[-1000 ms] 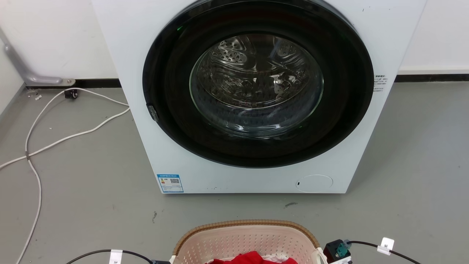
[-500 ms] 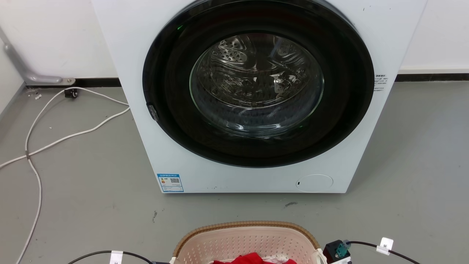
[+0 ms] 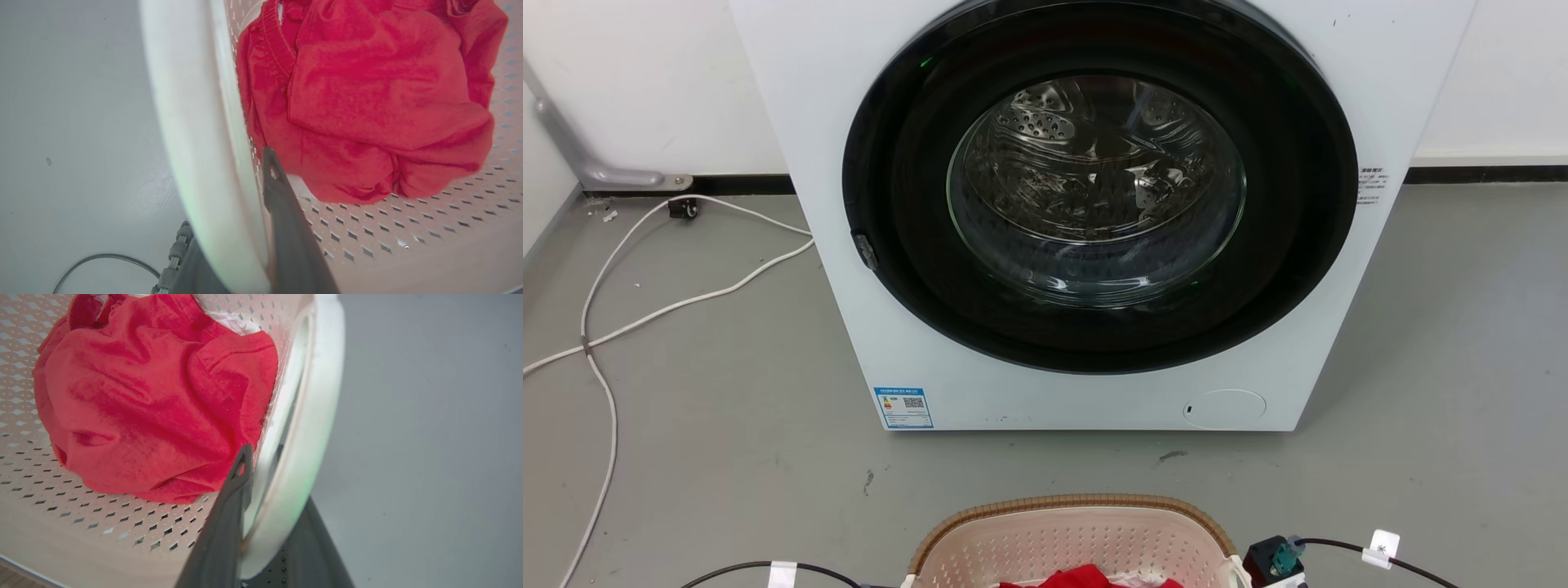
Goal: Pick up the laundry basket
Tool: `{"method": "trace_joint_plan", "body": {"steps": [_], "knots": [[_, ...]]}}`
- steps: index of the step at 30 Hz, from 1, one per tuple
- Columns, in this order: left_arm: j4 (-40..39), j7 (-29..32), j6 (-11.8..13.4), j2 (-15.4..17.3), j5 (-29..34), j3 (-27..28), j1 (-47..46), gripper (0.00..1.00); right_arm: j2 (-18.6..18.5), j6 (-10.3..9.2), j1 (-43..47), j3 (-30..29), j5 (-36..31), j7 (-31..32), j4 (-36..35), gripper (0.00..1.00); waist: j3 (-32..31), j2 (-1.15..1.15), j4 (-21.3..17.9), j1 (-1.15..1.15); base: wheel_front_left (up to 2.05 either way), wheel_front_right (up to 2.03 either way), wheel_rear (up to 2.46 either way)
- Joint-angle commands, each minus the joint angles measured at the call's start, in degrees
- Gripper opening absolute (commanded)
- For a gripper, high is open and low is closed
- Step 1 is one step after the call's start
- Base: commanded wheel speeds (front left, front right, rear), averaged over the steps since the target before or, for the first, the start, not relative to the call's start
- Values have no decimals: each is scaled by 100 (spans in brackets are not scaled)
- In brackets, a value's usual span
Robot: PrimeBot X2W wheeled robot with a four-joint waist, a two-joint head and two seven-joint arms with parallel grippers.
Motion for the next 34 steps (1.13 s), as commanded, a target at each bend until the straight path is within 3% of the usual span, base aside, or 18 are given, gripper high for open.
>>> {"method": "trace_joint_plan", "body": {"steps": [1, 34], "knots": [[9, -41, -24, 66, -14, -41, -67, 0, -99, -6, -123, 39, 21, -25, 33, 0, 5, 0, -3, 0, 0, 0, 0], [29, -90, -24, 108, -328, -420, -90, 0, -132, -6, -149, 452, 411, -61, 72, 0, 11, 0, 17, 0, 0, 0, 0]]}}
